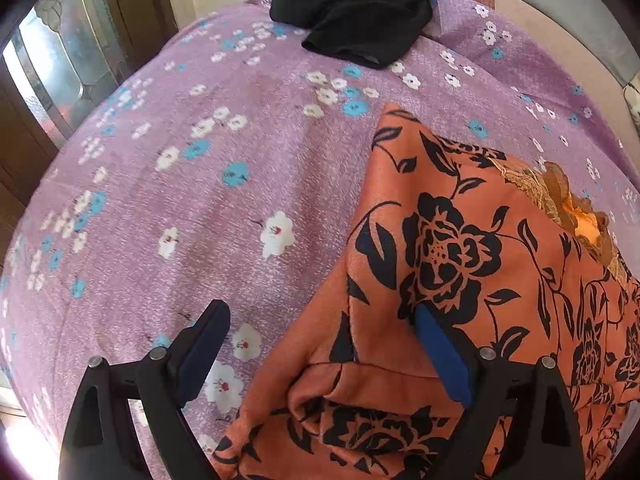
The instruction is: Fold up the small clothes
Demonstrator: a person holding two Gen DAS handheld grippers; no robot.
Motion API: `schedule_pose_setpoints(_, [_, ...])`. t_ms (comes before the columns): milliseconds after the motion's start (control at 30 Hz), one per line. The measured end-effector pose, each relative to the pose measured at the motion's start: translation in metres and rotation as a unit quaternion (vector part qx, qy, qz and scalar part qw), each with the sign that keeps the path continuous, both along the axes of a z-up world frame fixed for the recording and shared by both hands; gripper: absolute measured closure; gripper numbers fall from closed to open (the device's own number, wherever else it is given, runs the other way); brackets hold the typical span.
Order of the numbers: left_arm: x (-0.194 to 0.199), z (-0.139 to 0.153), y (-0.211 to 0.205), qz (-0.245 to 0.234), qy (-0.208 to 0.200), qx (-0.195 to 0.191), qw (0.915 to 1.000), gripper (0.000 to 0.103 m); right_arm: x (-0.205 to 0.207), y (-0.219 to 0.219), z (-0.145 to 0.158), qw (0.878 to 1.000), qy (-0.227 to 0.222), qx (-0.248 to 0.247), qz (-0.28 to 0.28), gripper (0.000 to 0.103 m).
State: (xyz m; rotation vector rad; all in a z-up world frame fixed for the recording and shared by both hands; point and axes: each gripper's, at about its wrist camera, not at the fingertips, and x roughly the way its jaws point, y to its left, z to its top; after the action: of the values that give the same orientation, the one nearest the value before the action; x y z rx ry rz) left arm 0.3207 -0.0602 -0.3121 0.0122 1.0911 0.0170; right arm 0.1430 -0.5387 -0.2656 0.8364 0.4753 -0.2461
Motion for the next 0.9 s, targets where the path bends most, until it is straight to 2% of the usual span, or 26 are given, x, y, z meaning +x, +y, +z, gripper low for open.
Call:
schedule_pose_setpoints(67, [-0.006,0.01,-0.005,-0.003,-0.029,0.02,0.9994,0.009,0.008,0.03,0.014,0.996,-0.005,-0.04,0.075,0.088])
schedule_pose_setpoints(167, [-0.015,0.02,-0.015,-0.033,-0.057,0.016,0.9977,0.009,0.021,0.075,0.013,0.984,0.011,-0.052,0.171,0.088])
schedule_pose_setpoints(233, [-0.017,0.014,-0.019,-0.046,-0.041,0.017,0.9979,0.009,0.031,0.097,-0.001,0.976,0.061,-0.058,0.203,0.088])
schedule_pose_setpoints(300, [-0.014,-0.002,-0.018,-0.044,-0.002,0.033,0.9985,0.009,0.045,0.108,-0.03,0.959,0.148,-0.046,0.238,0.088])
schedule_pose_setpoints(333, [-0.013,-0.007,-0.017,-0.045,0.012,0.028,0.9986,0.009,0.05,0.11,-0.047,0.948,0.196,-0.038,0.246,0.088])
schedule_pose_setpoints(367, [-0.013,-0.006,-0.012,-0.038,0.014,0.01,0.9991,0.009,0.047,0.109,-0.056,0.946,0.208,-0.031,0.247,0.09])
schedule_pose_setpoints(433, [-0.014,0.001,-0.005,-0.031,0.014,-0.01,0.9994,0.009,0.043,0.103,-0.046,0.951,0.191,-0.036,0.242,0.09])
schedule_pose_setpoints(567, [-0.018,0.018,-0.008,-0.049,-0.027,-0.04,0.9977,0.009,0.042,0.087,-0.009,0.97,0.124,-0.078,0.192,0.088])
schedule_pose_setpoints(633, [-0.013,0.014,-0.016,-0.061,-0.023,-0.045,0.9969,0.009,0.051,0.067,-0.013,0.976,0.125,-0.073,0.164,0.088])
schedule_pose_setpoints(733, [-0.001,-0.006,-0.026,-0.061,0.008,-0.023,0.9979,0.009,0.07,0.047,-0.049,0.97,0.185,-0.048,0.151,0.086])
schedule_pose_setpoints(800, [0.002,-0.011,-0.028,-0.055,0.018,-0.023,0.998,0.007,0.071,0.041,-0.056,0.975,0.165,-0.027,0.144,0.086])
schedule_pose_setpoints(900, [0.006,0.001,-0.025,-0.054,0.008,-0.04,0.9977,0.008,0.067,0.051,-0.035,0.975,0.144,-0.055,0.159,0.084])
